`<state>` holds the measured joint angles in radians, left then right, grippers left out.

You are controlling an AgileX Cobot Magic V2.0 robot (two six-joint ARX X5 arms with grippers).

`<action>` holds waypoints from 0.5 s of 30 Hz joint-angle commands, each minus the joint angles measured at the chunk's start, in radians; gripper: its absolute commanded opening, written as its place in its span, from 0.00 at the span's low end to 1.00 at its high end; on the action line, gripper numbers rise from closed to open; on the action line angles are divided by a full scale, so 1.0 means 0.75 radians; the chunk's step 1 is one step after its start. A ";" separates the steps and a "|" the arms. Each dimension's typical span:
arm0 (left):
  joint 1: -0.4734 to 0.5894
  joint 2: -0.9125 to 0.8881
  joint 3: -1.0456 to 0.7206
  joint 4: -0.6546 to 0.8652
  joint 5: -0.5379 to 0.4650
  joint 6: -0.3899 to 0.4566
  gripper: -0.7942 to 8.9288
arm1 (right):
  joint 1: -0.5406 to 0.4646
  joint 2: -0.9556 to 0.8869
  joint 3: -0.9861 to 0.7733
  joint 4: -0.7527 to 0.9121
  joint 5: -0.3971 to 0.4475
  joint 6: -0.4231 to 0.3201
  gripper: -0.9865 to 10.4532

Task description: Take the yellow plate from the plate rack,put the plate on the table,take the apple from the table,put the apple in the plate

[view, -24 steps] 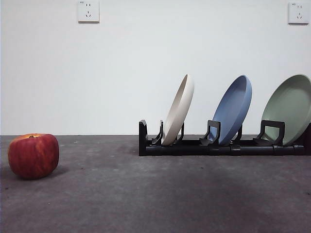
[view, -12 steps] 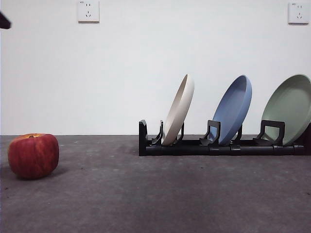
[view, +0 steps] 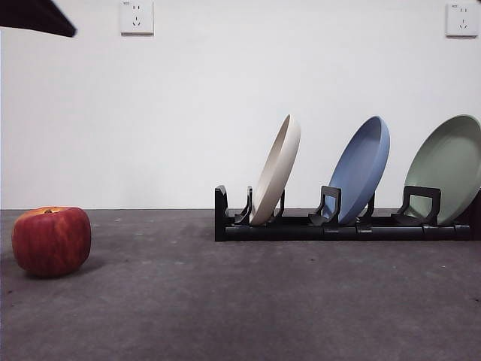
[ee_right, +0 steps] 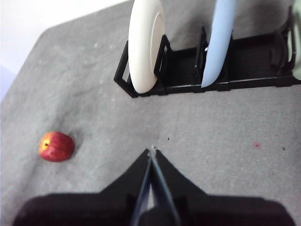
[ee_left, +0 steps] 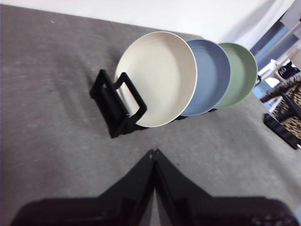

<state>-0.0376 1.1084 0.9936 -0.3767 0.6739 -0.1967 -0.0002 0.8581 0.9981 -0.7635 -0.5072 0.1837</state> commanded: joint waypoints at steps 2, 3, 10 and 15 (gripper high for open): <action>-0.050 0.162 0.149 -0.036 0.061 -0.008 0.08 | 0.002 0.053 0.010 0.001 -0.017 -0.066 0.09; -0.075 0.230 0.211 -0.048 0.084 -0.008 0.08 | 0.001 0.077 0.010 -0.004 -0.025 -0.078 0.09; -0.252 0.760 0.725 -0.176 0.188 0.010 0.08 | 0.002 0.192 0.010 -0.008 -0.089 -0.110 0.09; -0.345 1.092 1.120 -0.229 0.188 0.046 0.20 | 0.002 0.196 0.010 -0.051 -0.108 -0.110 0.09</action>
<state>-0.2935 1.9156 1.8221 -0.5522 0.8116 -0.1841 -0.0002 1.0042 1.0012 -0.8021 -0.5838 0.1116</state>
